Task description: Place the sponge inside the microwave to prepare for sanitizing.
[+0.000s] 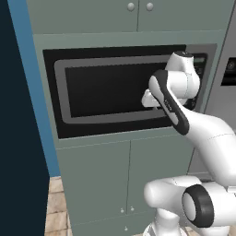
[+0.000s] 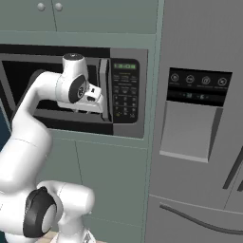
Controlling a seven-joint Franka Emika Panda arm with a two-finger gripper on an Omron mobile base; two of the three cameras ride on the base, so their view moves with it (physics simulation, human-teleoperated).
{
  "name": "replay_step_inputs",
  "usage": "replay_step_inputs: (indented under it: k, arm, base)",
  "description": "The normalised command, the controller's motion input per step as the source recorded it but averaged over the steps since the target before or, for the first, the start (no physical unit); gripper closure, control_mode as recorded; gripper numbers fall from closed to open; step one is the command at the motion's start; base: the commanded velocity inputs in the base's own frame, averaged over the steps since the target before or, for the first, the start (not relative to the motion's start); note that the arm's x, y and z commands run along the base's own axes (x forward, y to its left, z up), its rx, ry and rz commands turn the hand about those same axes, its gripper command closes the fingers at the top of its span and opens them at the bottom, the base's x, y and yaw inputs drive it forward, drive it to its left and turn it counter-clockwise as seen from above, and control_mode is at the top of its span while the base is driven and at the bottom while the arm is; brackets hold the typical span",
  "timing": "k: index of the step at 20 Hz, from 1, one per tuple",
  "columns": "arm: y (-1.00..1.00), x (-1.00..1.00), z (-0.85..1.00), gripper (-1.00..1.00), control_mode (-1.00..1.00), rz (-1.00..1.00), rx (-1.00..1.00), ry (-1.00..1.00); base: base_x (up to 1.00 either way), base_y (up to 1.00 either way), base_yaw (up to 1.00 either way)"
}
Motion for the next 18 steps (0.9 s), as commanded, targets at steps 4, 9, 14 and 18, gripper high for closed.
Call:
replay_step_inputs:
  k: [4, 9, 14, 18]
  arm:
    - [0.0, -0.03, 0.0, -1.0, -1.0, 0.0, 0.0, -0.01]
    - [-0.02, -0.21, 0.01, -1.0, -1.0, 0.0, 0.02, -0.17]
    - [-0.14, -0.29, 0.12, -1.0, -1.0, 0.0, 0.07, -0.25]
    - [-0.24, -0.18, 0.17, -1.0, -1.0, 0.0, 0.12, -0.16]
  base:
    - [0.0, 0.0, 0.0]
    - [0.0, 0.0, 0.0]
    - [0.0, 0.0, 0.0]
    - [0.0, 0.0, 0.0]
